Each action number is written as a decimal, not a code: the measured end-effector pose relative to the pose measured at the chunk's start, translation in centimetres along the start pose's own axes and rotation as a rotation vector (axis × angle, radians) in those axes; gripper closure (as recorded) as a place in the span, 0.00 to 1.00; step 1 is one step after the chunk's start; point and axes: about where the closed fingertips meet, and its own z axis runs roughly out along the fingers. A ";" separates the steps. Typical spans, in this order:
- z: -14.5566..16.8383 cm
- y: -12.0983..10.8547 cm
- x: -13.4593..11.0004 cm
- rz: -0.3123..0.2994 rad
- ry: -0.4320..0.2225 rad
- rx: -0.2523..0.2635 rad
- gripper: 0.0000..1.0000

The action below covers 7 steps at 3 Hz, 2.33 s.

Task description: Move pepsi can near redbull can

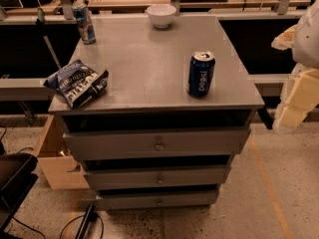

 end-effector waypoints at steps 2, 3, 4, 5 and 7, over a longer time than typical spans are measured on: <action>1.2 -1.7 -0.9 0.072 -0.130 0.046 0.00; 2.9 -3.6 -1.6 0.179 -0.327 0.082 0.00; 5.2 -5.9 -2.7 0.267 -0.547 0.123 0.00; 6.3 -8.9 -4.1 0.341 -0.751 0.194 0.00; 5.8 -10.6 -5.1 0.377 -0.803 0.253 0.00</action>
Offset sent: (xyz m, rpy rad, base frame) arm 0.0584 0.0121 0.0002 0.3445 -0.1902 -0.1157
